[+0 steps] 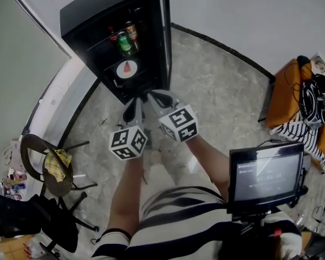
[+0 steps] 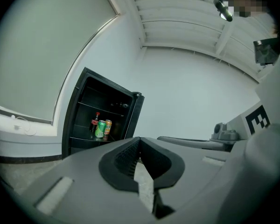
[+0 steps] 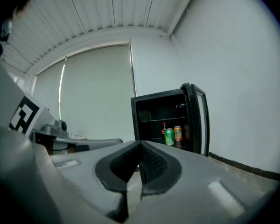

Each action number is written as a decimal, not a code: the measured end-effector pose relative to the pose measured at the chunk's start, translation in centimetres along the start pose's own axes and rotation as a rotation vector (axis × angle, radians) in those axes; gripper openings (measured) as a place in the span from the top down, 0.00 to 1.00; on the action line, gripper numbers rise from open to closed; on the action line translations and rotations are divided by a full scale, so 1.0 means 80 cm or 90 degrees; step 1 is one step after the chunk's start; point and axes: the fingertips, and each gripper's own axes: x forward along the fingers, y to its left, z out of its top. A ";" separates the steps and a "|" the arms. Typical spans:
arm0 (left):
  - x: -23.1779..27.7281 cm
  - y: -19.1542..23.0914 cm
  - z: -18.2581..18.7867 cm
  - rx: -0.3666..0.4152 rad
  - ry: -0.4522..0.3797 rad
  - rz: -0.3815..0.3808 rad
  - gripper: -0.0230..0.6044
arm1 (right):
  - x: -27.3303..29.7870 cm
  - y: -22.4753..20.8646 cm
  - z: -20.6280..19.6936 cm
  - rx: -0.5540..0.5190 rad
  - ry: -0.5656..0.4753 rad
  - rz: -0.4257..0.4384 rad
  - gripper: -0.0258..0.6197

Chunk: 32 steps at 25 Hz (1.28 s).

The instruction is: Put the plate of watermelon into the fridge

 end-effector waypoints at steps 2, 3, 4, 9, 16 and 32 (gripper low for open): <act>-0.010 -0.011 -0.002 -0.001 -0.002 -0.001 0.96 | -0.016 0.002 -0.002 0.006 -0.001 0.000 0.96; -0.014 -0.017 -0.004 -0.001 -0.002 -0.002 0.96 | -0.023 0.002 -0.004 0.008 0.000 -0.001 0.96; -0.019 -0.022 -0.006 0.000 -0.001 -0.004 0.96 | -0.031 0.001 -0.006 0.010 0.002 -0.003 0.96; -0.043 -0.048 -0.010 0.007 0.000 -0.015 0.96 | -0.061 0.007 -0.009 0.020 0.002 -0.007 0.96; -0.078 -0.075 -0.020 0.020 0.004 -0.034 0.96 | -0.098 0.027 -0.019 0.018 0.014 -0.001 0.96; -0.126 -0.072 -0.039 0.021 0.006 -0.023 0.96 | -0.139 0.040 -0.049 0.040 0.022 -0.028 0.96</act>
